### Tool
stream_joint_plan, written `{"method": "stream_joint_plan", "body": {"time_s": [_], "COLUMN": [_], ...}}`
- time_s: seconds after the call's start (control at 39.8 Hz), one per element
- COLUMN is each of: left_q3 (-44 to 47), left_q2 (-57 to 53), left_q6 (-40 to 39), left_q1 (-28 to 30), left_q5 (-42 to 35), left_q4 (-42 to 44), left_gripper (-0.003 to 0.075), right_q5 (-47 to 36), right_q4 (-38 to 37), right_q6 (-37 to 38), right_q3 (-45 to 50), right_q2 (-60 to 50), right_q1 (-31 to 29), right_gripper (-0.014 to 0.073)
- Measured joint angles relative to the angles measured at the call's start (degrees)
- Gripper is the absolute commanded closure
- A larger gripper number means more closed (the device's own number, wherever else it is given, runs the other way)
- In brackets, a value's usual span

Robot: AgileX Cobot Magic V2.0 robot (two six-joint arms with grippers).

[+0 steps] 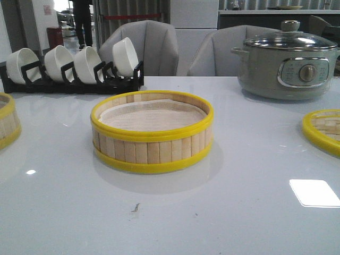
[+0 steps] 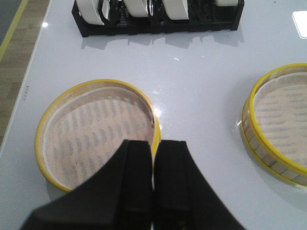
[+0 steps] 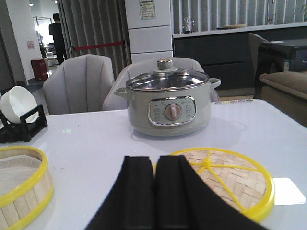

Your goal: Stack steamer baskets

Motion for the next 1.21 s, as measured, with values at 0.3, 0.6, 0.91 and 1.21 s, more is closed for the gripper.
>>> {"method": "stream_joint_plan", "body": {"time_s": [0.3, 0.6, 0.91, 1.21], "left_q3": [0.0, 0.0, 0.0, 0.0], "left_q2": [0.0, 0.0, 0.0, 0.0], "left_q6": [0.0, 0.0, 0.0, 0.0], "left_q1": [0.0, 0.0, 0.0, 0.0], "left_q5": [-0.1, -0.1, 0.0, 0.2], "left_q4": [0.4, 3.2, 4.0, 4.1], "left_gripper": [0.0626, 0.0626, 0.0626, 0.0619], "right_q5": [16.2, 31.5, 32.1, 30.5], "right_q4": [0.0, 0.0, 2.6, 3.1], "right_q6": [0.8, 0.8, 0.9, 0.9], "right_q3": [-21.8, -44.3, -48.4, -49.1], "right_q2": [20.2, 49.4, 56.3, 56.4], "right_q1": [0.0, 0.0, 0.0, 0.0], "right_gripper": [0.0547, 0.0547, 0.0547, 0.0484]}}
